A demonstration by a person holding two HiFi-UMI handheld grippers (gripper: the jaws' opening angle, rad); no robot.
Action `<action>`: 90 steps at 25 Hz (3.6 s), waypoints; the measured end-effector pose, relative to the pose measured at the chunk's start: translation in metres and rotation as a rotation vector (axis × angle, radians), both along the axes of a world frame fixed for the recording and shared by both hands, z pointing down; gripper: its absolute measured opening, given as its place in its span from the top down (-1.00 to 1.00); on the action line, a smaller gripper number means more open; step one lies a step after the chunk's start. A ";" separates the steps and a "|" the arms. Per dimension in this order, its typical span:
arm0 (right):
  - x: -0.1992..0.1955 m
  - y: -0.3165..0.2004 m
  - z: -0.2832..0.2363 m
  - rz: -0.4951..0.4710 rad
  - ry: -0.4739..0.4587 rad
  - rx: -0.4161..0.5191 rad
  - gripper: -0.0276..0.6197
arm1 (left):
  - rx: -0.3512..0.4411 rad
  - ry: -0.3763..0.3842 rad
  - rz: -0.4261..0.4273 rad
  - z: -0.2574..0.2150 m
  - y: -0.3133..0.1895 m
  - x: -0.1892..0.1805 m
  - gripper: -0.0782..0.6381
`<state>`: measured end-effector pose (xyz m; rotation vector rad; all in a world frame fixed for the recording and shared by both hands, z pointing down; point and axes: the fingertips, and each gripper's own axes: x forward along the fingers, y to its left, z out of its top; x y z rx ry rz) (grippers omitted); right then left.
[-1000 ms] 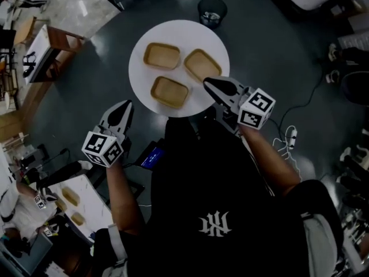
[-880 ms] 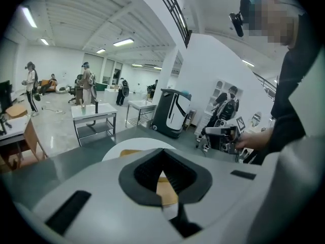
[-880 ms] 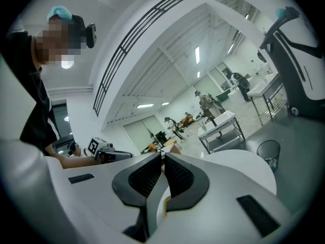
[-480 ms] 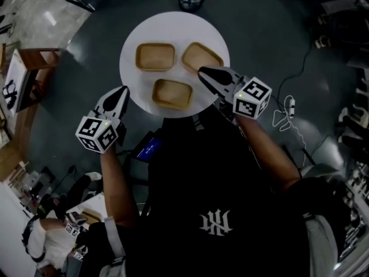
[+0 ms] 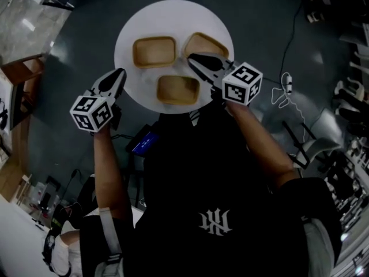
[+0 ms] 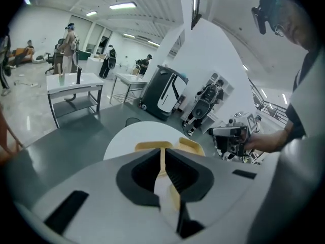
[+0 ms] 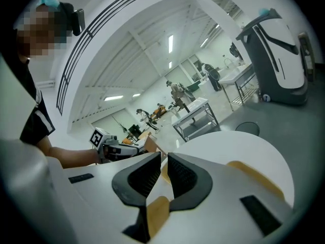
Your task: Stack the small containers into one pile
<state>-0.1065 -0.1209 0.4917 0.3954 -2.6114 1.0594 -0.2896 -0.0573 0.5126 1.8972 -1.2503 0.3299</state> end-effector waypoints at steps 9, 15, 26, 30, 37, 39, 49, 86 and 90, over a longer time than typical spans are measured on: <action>-0.012 -0.004 0.024 0.062 0.020 -0.066 0.77 | -0.072 0.035 0.038 0.038 -0.010 -0.005 0.62; -0.015 -0.004 0.040 0.089 0.045 -0.091 0.63 | -0.103 0.053 0.065 0.057 -0.021 -0.001 0.58; -0.014 -0.002 0.086 0.101 0.199 -0.195 0.36 | -0.155 0.062 0.091 0.079 -0.031 0.011 0.43; -0.016 0.003 0.100 0.085 0.238 -0.236 0.37 | -0.182 0.062 0.093 0.088 -0.028 0.012 0.43; -0.012 0.010 0.115 0.085 0.326 -0.256 0.37 | -0.202 0.062 0.098 0.095 -0.022 0.017 0.43; -0.014 0.010 0.118 0.081 0.339 -0.263 0.37 | -0.207 0.071 0.086 0.096 -0.023 0.017 0.43; -0.016 0.014 0.123 0.056 0.392 -0.249 0.39 | -0.233 0.089 0.071 0.104 -0.017 0.021 0.44; -0.015 -0.006 0.129 0.085 0.500 -0.109 0.43 | -0.266 0.062 0.033 0.122 -0.017 0.019 0.41; -0.018 -0.007 0.129 0.064 0.532 -0.084 0.43 | -0.274 0.076 0.018 0.124 -0.016 0.019 0.51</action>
